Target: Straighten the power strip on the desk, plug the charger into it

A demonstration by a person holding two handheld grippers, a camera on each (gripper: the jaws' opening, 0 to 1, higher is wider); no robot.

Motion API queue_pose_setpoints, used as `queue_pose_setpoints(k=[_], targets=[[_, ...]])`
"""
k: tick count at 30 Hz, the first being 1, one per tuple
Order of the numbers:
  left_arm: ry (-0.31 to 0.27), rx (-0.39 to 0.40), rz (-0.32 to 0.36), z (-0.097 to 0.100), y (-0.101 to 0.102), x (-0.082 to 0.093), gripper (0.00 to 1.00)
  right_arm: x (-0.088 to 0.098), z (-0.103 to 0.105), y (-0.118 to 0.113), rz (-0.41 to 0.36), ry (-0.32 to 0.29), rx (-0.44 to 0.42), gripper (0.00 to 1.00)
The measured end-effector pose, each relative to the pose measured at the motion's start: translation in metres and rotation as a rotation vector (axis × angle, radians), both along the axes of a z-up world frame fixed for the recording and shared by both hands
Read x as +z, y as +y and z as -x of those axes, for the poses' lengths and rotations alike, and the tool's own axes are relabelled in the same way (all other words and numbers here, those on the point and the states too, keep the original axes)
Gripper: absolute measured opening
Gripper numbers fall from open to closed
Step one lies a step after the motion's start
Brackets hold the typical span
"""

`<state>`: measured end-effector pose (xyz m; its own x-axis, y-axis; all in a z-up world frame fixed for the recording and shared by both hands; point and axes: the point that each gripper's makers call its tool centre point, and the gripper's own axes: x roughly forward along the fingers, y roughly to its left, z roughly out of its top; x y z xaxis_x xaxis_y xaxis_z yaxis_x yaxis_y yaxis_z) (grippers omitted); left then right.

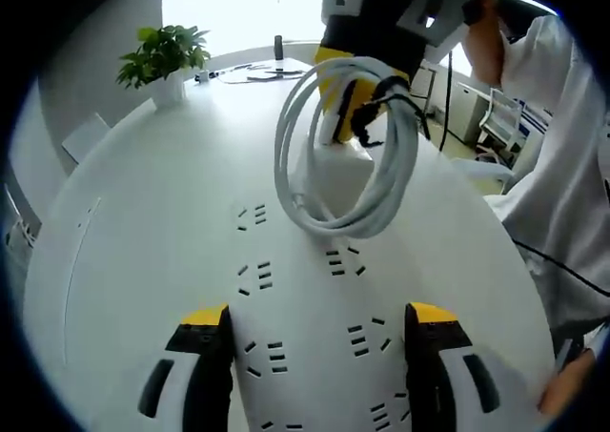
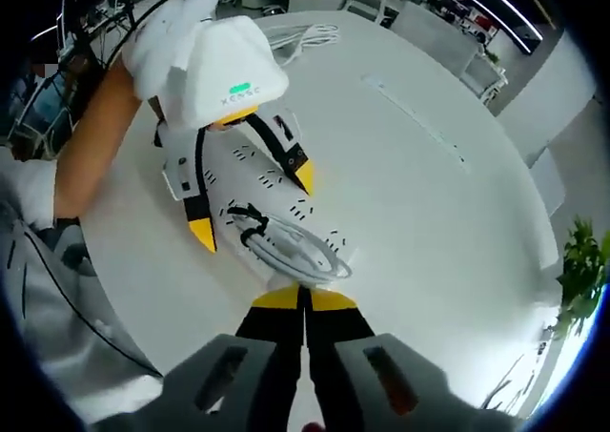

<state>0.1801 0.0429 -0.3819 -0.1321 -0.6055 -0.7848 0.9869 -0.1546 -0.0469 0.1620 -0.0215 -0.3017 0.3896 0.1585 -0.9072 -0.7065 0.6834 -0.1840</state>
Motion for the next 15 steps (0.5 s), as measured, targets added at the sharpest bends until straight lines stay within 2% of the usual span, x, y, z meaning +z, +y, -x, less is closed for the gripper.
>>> queue_pose_setpoints(k=[3,7,9,15], targets=[[-0.006,0.000,-0.008,0.0001,0.0001,-0.0002,0.74,0.0004,0.0000,0.0010,0.032,-0.031,0.025,0.01],[-0.010,0.000,-0.012,0.0004,-0.0001,-0.0003,0.74,0.0011,-0.0022,0.0008,0.043,-0.021,0.055,0.01],[-0.013,0.000,-0.016,0.0005,-0.0003,-0.0004,0.74,0.0012,-0.0025,0.0013,0.066,-0.021,0.113,0.01],[-0.004,-0.003,-0.002,0.0005,-0.0003,-0.0004,0.75,0.0008,-0.0029,0.0006,0.064,-0.019,0.099,0.01]])
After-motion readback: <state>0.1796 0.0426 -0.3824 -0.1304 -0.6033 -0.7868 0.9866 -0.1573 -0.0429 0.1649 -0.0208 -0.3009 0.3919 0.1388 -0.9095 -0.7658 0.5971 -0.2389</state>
